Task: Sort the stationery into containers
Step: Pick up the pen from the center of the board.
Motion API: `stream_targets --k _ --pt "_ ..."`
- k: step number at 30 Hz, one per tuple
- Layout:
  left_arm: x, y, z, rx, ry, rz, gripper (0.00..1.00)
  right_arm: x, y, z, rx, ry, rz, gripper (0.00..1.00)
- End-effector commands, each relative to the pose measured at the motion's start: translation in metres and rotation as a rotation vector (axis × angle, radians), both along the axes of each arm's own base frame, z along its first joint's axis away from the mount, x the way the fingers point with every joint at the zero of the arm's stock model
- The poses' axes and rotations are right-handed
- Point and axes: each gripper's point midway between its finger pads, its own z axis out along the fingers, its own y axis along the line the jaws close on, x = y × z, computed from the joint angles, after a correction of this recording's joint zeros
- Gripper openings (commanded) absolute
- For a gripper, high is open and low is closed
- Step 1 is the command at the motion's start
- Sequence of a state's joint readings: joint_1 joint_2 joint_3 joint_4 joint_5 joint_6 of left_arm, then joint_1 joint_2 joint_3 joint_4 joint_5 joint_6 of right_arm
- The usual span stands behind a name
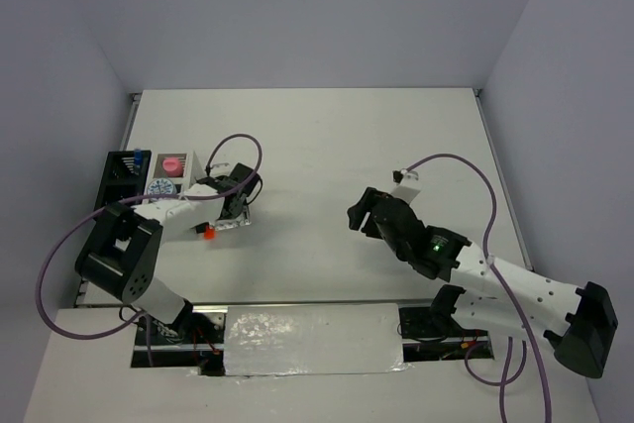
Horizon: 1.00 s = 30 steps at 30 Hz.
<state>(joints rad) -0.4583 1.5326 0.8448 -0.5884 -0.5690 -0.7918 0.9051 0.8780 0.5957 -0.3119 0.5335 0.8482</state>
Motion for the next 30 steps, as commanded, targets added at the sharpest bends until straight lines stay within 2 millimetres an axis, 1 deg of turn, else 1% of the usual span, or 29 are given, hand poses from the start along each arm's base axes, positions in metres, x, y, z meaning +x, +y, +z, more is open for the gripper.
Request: stream_targets --k 1,8,10,15,19,24,26,30 --pt "0.010 0.000 -0.003 -0.012 -0.041 0.027 0.94 0.003 0.000 0.014 0.044 -0.052 0.001 0.70" --pt "0.010 0.000 -0.013 -0.033 -0.012 0.034 0.91 0.000 -0.002 0.021 0.073 -0.073 0.008 0.70" --pt "0.008 0.000 -0.016 -0.048 -0.009 0.045 0.88 -0.001 -0.002 0.023 0.079 -0.078 0.010 0.70" --pt "0.002 0.008 -0.017 -0.056 -0.006 0.081 0.88 -0.003 -0.002 0.032 0.101 -0.096 0.022 0.70" --pt "-0.003 0.010 -0.018 -0.064 0.002 0.086 0.88 -0.005 -0.001 0.036 0.120 -0.102 0.035 0.70" --pt "-0.011 -0.001 -0.033 -0.133 0.031 0.075 0.85 -0.006 0.000 0.041 0.135 -0.109 0.040 0.70" --pt "-0.018 0.000 -0.039 -0.140 0.047 0.077 0.85 -0.006 0.000 0.043 0.138 -0.111 0.042 0.70" --pt "-0.022 -0.007 -0.041 -0.181 0.040 0.071 0.82 -0.007 0.000 0.048 0.145 -0.117 0.045 0.70"
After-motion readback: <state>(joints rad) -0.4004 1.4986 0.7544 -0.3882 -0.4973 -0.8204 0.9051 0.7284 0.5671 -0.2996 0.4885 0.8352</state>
